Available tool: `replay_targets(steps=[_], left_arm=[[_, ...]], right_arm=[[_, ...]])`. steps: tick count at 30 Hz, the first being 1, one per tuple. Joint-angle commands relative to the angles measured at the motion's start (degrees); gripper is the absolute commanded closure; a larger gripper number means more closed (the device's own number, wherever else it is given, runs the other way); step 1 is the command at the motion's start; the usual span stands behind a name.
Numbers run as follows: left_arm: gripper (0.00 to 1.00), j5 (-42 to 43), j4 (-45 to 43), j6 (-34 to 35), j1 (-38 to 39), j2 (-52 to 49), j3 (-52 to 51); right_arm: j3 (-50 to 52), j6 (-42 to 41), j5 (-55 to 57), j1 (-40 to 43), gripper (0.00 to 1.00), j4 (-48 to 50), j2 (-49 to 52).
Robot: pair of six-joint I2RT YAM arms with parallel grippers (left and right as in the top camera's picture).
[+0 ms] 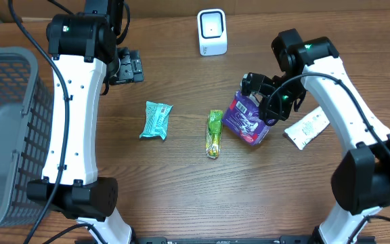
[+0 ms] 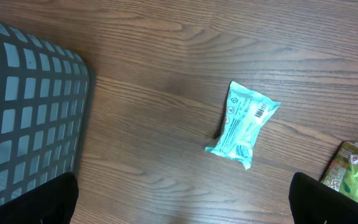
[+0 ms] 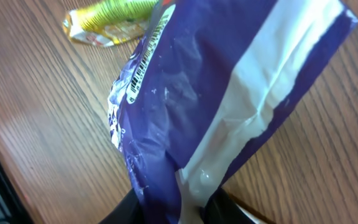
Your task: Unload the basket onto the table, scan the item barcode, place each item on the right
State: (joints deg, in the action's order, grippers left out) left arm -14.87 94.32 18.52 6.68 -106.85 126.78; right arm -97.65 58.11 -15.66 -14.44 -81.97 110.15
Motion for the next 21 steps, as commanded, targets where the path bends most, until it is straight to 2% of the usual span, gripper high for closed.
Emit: replay_targets(steps=[1,2,4,5,6,10,17,21], left_arm=[[0.01,-0.7,-0.1,1.0,0.0,-0.5,-0.2],[0.0,-0.7,-0.1,1.0,0.0,-0.5,-0.2],[0.01,-0.7,-0.1,1.0,0.0,-0.5,-0.2],[0.01,-0.7,-0.1,1.0,0.0,-0.5,-0.2],[0.0,-0.7,-0.1,1.0,0.0,-0.5,-0.2],[0.01,-0.7,-0.1,1.0,0.0,-0.5,-0.2],[0.01,-0.7,-0.1,1.0,0.0,-0.5,-0.2],[0.01,-0.7,-0.1,1.0,0.0,-0.5,-0.2]], right_arm=[[-0.4,4.6,-1.0,0.7,0.73,2.6,3.3],[-0.4,4.5,-1.1,0.7,0.8,4.0,4.0],[-0.4,2.0,-1.4,0.8,0.57,7.2,5.3],[-0.4,-3.1,-2.0,0.8,0.49,10.6,5.8],[-0.4,-9.6,-2.3,0.8,0.0,14.1,5.8],[-2.3,-24.9,-1.4,1.2,0.0,18.7,5.5],[-14.9,-48.3,-4.3,5.6,0.0,10.4,5.5],[-15.3,-60.5,-7.6,9.3,0.0,7.6,5.7]])
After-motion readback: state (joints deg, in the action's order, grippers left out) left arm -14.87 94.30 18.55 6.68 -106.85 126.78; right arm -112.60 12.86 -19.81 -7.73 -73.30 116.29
